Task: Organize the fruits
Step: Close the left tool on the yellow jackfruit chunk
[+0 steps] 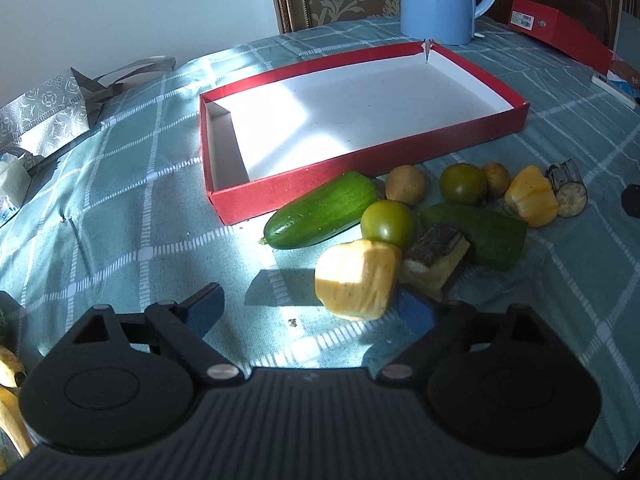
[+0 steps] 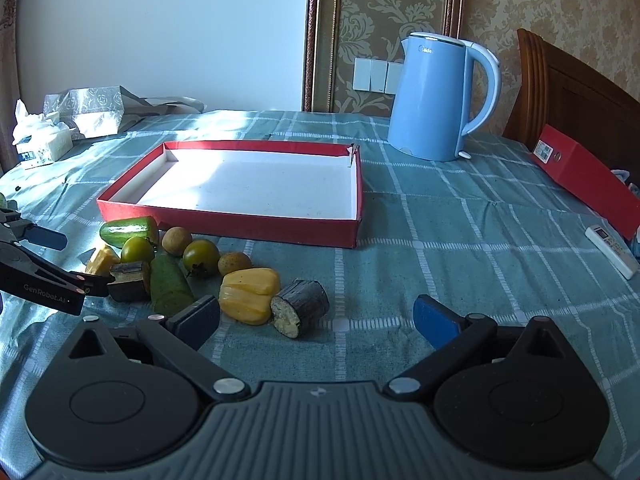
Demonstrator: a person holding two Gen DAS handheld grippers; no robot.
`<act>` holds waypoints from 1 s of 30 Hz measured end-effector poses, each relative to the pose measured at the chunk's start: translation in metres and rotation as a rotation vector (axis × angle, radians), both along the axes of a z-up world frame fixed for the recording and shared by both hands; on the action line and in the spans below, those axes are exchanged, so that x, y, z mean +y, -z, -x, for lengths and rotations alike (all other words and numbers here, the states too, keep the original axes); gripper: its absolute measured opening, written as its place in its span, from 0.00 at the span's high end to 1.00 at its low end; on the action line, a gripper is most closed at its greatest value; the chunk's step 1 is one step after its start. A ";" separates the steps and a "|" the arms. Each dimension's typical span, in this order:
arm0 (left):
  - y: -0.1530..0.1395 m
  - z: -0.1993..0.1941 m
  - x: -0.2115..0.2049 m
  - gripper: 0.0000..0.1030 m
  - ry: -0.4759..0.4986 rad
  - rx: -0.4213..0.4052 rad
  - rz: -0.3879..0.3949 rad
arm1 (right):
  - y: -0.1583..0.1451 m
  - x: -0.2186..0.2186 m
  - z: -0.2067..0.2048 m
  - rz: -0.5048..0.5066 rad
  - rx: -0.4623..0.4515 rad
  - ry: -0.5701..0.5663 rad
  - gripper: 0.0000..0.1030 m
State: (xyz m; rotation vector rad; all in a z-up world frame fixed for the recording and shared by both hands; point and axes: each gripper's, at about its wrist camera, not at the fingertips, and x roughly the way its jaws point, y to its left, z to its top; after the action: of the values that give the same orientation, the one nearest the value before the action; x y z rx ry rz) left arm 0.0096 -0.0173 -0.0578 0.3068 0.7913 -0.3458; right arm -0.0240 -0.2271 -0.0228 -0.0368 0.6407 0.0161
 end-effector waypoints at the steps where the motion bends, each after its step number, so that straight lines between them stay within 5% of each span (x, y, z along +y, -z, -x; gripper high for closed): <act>1: 0.000 0.000 -0.003 0.13 0.008 -0.008 0.001 | 0.000 0.000 0.000 -0.001 0.001 0.000 0.00; 5: 0.001 -0.001 -0.010 0.15 0.033 -0.012 -0.015 | -0.001 -0.002 0.000 0.002 -0.002 0.001 0.00; 10: 0.001 -0.001 -0.014 0.46 0.065 0.011 0.002 | 0.000 -0.005 0.001 -0.001 0.000 0.007 0.00; 17: 0.001 -0.001 -0.016 0.61 0.101 0.032 0.015 | -0.001 -0.008 0.001 -0.010 -0.002 0.006 0.00; 30: -0.008 0.004 -0.002 0.64 -0.005 -0.011 0.035 | 0.001 -0.012 -0.001 0.014 0.007 -0.003 0.00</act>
State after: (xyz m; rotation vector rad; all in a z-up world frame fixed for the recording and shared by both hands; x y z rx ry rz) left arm 0.0056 -0.0190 -0.0502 0.2743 0.7742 -0.3528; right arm -0.0227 -0.2391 -0.0235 -0.0517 0.6477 0.0144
